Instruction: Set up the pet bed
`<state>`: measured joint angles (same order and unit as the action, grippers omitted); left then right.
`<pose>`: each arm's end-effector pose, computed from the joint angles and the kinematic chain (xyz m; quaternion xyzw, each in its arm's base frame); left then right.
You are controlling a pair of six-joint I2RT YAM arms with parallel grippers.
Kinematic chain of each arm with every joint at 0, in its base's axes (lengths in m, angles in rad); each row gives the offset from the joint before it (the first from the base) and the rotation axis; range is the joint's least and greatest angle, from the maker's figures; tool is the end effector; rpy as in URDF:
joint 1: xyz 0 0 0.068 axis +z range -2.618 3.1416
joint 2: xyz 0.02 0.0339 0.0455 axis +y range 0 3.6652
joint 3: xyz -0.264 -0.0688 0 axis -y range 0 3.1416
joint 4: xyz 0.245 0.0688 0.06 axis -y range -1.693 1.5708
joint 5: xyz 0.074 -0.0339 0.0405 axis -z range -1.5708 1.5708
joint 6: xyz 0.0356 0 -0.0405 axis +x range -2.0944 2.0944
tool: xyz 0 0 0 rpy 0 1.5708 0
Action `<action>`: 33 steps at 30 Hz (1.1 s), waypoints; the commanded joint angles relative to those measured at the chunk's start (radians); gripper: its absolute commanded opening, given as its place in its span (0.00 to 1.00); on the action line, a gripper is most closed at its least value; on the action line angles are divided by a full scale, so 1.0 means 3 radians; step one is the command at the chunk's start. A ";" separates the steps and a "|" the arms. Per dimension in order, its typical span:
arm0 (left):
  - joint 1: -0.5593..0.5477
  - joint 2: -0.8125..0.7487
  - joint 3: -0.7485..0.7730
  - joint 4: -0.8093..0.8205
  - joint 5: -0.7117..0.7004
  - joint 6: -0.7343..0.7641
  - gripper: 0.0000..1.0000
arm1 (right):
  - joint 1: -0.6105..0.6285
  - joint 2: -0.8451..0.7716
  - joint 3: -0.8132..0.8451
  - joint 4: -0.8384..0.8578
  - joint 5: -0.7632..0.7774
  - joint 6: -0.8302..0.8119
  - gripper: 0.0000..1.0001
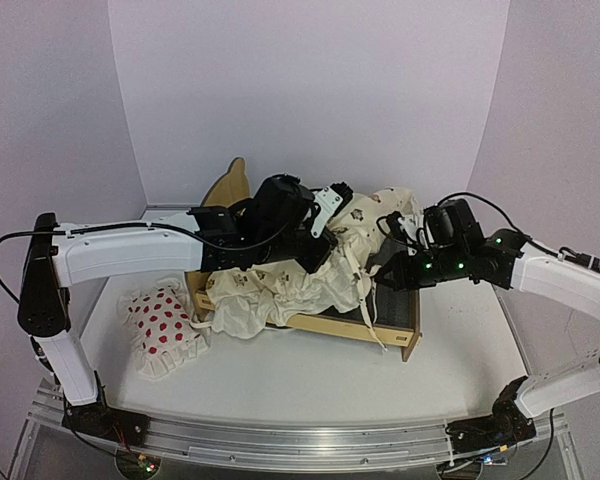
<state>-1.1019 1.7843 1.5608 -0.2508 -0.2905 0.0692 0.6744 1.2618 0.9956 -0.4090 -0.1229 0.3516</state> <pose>0.2008 -0.3739 0.3263 0.4038 0.7455 -0.1472 0.5095 0.2138 0.1765 0.2901 -0.1708 0.8837 0.2603 0.3494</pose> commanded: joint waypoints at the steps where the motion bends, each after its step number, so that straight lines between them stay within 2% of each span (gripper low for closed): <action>1: 0.0043 -0.0195 -0.0008 0.0029 -0.0045 -0.0047 0.00 | 0.0019 0.0061 -0.0156 0.0063 -0.0087 0.0117 0.00; 20: 0.0043 -0.0091 0.0053 0.0011 0.0118 -0.0098 0.00 | 0.0022 0.0051 -0.0520 0.0049 0.0244 0.0157 0.00; 29: 0.0043 -0.0052 0.0106 -0.0027 0.0152 -0.0123 0.00 | 0.0022 0.0024 -0.0080 -0.0185 0.0863 -0.0021 0.00; 33: 0.0043 -0.0054 0.0092 -0.0033 0.0108 -0.0123 0.00 | 0.0022 0.0091 0.0056 -0.0201 0.0829 -0.0057 0.00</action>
<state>-1.1004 1.7832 1.5574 -0.2516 -0.2375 0.0482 0.6758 1.2755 0.9447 -0.4582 0.0886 0.3619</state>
